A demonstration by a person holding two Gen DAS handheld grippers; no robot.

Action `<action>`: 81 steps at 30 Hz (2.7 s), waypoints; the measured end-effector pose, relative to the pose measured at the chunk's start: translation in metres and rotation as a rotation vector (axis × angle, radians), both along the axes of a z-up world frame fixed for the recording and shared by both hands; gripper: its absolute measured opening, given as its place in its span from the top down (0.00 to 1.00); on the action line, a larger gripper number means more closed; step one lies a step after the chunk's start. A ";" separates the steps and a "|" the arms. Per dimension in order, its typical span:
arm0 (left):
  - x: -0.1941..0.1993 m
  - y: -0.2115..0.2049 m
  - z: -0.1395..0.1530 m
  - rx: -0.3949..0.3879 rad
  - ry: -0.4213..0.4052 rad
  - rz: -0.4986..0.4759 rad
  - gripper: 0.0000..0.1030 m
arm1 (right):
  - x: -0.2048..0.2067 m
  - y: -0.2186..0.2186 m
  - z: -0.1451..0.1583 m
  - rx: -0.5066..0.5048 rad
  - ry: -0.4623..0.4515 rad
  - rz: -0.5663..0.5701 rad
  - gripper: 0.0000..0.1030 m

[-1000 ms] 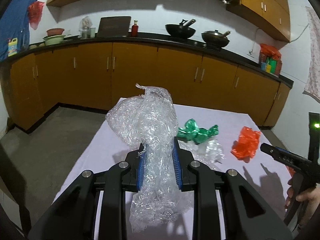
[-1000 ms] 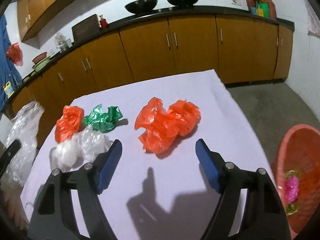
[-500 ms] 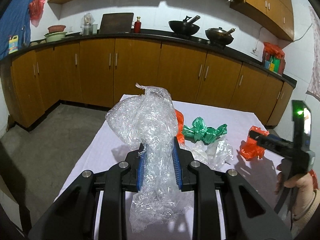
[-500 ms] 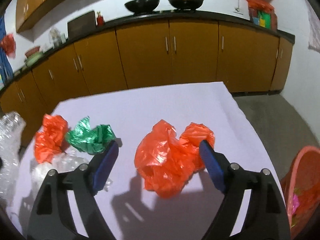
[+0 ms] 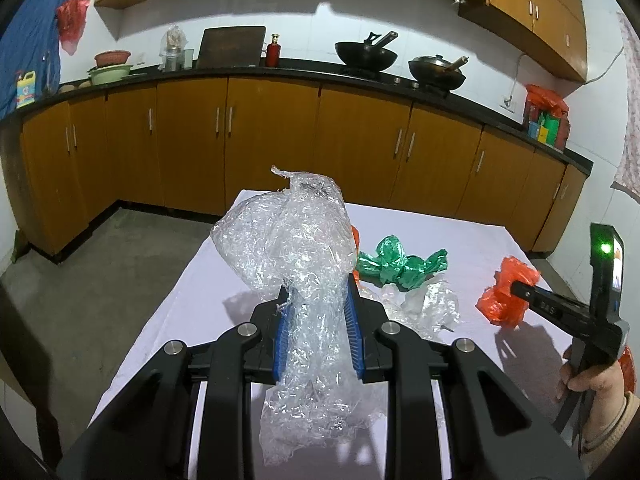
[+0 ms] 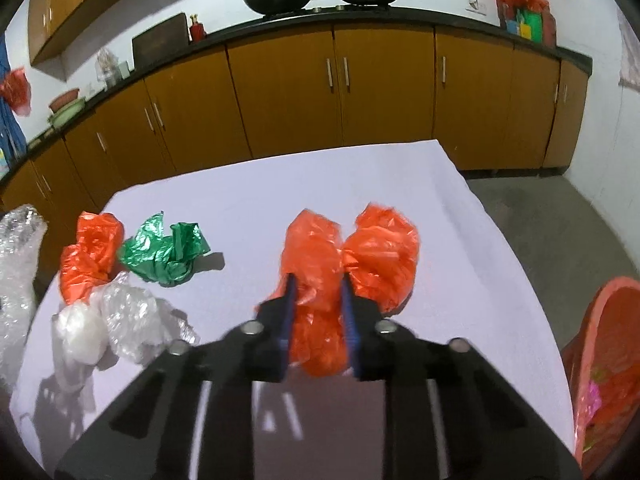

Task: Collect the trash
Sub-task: 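Carry the bubble wrap over the basket with the left gripper while the right carries the red bag there, then open the left gripper to drop the bubble wrap while the right drops the red bag into the basket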

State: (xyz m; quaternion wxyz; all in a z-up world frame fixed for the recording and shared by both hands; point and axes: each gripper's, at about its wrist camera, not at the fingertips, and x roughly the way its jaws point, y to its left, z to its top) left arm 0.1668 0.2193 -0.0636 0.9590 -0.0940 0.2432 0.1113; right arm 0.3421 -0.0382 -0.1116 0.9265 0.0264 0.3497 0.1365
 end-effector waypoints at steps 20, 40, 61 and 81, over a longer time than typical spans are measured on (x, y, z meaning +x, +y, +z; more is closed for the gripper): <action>-0.012 -0.047 0.025 0.011 -0.052 -0.131 0.75 | -0.080 -0.066 0.042 0.069 -0.114 -0.019 0.87; -0.008 -0.170 0.038 -0.047 -0.072 -0.426 0.76 | -0.164 -0.174 0.091 0.056 -0.251 -0.200 0.88; 0.008 -0.292 0.034 -0.045 -0.039 -0.699 0.76 | -0.199 -0.288 0.087 0.042 -0.267 -0.434 0.88; 0.024 -0.355 0.009 0.011 0.030 -0.836 0.76 | -0.188 -0.319 0.074 0.048 -0.245 -0.474 0.88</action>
